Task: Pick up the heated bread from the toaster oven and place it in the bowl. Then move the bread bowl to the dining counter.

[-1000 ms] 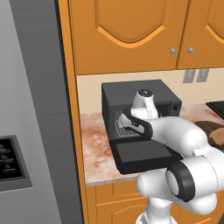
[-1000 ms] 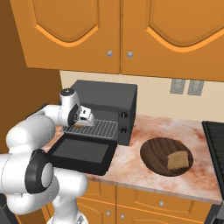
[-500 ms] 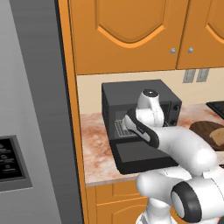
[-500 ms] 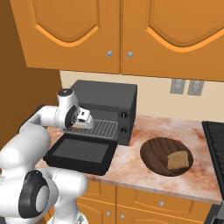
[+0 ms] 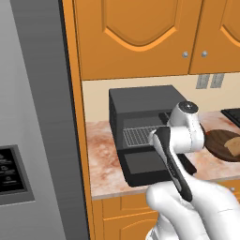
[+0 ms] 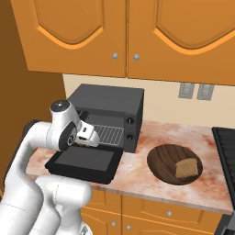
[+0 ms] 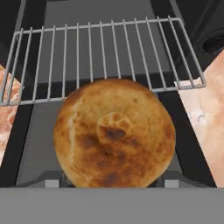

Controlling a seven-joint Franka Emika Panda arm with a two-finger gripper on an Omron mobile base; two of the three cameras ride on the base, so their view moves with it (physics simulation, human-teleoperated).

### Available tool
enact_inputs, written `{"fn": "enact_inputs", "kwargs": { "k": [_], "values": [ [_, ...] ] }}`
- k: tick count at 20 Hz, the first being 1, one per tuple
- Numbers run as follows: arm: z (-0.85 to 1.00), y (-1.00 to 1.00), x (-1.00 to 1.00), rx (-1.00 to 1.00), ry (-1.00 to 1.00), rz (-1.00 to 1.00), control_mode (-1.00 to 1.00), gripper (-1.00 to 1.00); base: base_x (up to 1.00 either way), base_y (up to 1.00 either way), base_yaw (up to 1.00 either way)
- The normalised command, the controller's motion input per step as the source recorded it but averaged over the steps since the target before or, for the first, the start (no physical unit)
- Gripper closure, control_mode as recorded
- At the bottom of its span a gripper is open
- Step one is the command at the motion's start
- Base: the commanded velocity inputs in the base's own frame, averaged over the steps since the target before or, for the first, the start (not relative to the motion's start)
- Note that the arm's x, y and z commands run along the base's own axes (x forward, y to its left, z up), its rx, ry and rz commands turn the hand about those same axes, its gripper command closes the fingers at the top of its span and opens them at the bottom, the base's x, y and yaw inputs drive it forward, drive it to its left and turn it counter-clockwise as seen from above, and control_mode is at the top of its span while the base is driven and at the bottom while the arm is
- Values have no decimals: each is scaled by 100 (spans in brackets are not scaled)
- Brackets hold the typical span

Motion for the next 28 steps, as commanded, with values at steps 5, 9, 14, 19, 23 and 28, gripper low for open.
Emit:
{"fn": "enact_inputs", "kwargs": {
  "k": [5, 9, 14, 19, 23, 28],
  "values": [
    [65, -72, -96, 6, -3, -22, -100, 100, 0, 0, 0],
    [44, -100, -49, 9, -1, -22, -100, 100, 0, 0, 0],
    [22, -100, 13, 11, 1, -26, -100, 100, 0, 0, 0],
    [1, -100, 61, 4, 17, -22, -100, 100, 0, 0, 0],
    [-13, -100, 98, 0, 28, -12, -100, 100, 0, 0, 0],
    [-28, -64, 55, 0, 10, -6, -100, 100, 0, 0, 0]
  ]
}}
